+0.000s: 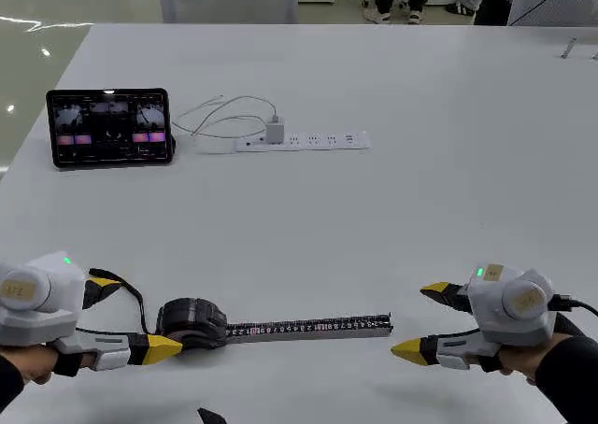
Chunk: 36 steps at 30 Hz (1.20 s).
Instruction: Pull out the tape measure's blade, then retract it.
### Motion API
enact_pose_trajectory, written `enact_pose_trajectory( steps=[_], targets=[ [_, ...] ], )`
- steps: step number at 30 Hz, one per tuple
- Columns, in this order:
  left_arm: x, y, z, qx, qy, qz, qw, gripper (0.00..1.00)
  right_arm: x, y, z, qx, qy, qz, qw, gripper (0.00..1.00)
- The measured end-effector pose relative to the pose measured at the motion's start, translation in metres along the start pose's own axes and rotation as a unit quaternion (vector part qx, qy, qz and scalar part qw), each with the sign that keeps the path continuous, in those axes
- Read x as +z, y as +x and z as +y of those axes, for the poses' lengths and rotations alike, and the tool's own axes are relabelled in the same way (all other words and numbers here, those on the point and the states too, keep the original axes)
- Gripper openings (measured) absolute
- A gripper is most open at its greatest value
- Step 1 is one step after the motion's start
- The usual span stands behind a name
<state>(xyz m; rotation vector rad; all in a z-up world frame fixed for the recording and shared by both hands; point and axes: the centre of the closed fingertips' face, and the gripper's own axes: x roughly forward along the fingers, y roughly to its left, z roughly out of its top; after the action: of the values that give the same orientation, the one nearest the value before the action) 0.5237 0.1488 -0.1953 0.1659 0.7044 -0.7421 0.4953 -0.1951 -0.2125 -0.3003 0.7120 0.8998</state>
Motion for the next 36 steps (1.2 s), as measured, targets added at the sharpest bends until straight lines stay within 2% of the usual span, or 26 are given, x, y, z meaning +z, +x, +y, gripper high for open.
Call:
enact_pose_trajectory(
  steps=[5, 10, 12, 14, 19, 22, 23, 29, 34, 36],
  targets=[
    [-0.008, -0.008, 0.003, 0.02, -0.015, -0.007, 0.9997, 0.99, -0.009, -0.009, 0.002, -0.015, 0.012, -0.006, 0.9998, 0.69],
    [-0.011, -0.02, 0.005, 0.025, -0.018, -0.019, 0.9993, 0.99, -0.018, -0.017, 0.003, -0.028, 0.017, -0.009, 0.9994, 0.74],
    [-0.009, -0.024, 0.003, 0.021, -0.023, -0.034, 0.9989, 0.99, -0.024, -0.019, 0.003, -0.031, 0.021, -0.006, 0.9993, 0.76],
    [-0.007, -0.027, 0.002, 0.026, -0.016, -0.048, 0.9984, 0.99, -0.027, -0.021, 0.004, -0.034, 0.027, -0.005, 0.999, 0.79],
    [-0.023, -0.03, -0.001, 0.028, -0.011, -0.028, 0.9991, 0.99, -0.03, -0.029, 0.0, -0.052, 0.029, -0.012, 0.9981, 0.89],
    [-0.028, -0.034, -0.002, 0.031, -0.013, -0.03, 0.999, 0.99, -0.029, -0.035, -0.001, -0.053, 0.041, -0.029, 0.9973, 0.96],
    [-0.028, -0.036, -0.001, 0.032, -0.017, -0.031, 0.9988, 0.99, -0.03, -0.036, -0.002, -0.057, 0.037, -0.027, 0.9973, 0.99],
    [-0.033, -0.046, 0.003, 0.046, -0.019, -0.034, 0.9982, 0.99, -0.031, -0.051, -0.001, -0.063, 0.034, -0.034, 0.9969, 0.99],
    [-0.031, -0.052, 0.004, 0.052, -0.019, -0.043, 0.9976, 0.99, -0.038, -0.057, 0.001, -0.072, 0.034, -0.028, 0.9965, 0.99],
    [-0.033, -0.051, 0.005, 0.051, -0.017, -0.041, 0.9977, 0.99, -0.04, -0.058, 0.003, -0.072, 0.033, -0.026, 0.9965, 0.99]
  ],
)
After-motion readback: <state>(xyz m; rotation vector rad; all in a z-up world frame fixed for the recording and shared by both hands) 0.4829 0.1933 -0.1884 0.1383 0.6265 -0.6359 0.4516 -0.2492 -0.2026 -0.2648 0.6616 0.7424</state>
